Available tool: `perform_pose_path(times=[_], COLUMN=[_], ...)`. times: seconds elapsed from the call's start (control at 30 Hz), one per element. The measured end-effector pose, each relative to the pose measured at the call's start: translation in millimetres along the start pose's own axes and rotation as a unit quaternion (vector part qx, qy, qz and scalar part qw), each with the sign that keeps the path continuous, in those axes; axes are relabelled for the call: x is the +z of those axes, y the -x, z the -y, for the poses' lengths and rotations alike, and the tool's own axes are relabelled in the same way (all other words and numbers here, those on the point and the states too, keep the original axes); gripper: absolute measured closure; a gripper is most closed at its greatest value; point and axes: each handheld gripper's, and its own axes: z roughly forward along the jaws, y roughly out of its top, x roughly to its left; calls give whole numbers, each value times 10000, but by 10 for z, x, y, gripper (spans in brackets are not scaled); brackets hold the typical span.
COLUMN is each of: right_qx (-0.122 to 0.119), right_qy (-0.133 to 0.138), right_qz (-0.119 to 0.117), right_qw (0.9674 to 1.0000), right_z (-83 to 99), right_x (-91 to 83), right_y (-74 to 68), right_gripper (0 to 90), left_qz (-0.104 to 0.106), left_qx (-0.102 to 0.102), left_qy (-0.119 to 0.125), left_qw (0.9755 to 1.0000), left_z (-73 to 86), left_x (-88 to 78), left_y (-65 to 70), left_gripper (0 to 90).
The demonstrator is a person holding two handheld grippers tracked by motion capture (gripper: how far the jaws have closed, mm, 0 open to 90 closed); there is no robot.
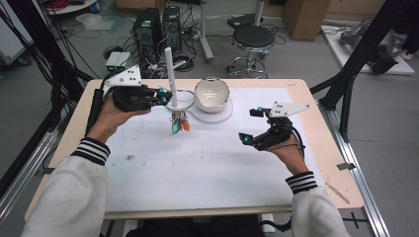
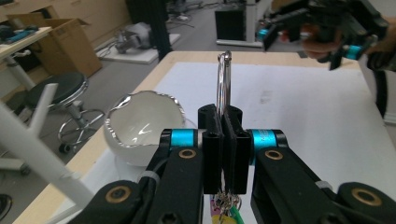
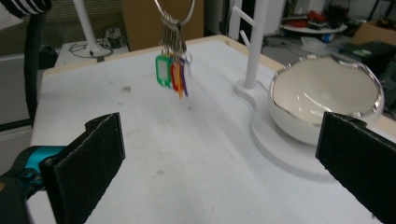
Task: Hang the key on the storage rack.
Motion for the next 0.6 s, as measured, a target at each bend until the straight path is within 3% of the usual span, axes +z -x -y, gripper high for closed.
perform_pose_path(times=[0.37, 0.6], right_qx=[207, 412], right_qy=[234, 359], right_qz=[334, 589], right_qw=[9990, 9968], right_z=[286, 480], right_x=[-171, -268], right_y=[5, 17], right_gripper=[8, 8], left_qz=[-474, -647], left_qx=[-363, -509], left_qy=[-129, -229], left_qw=[9981, 9963], left_z=[169, 264], left_x=[42, 104], left_y=[-286, -412], left_gripper=[870, 870])
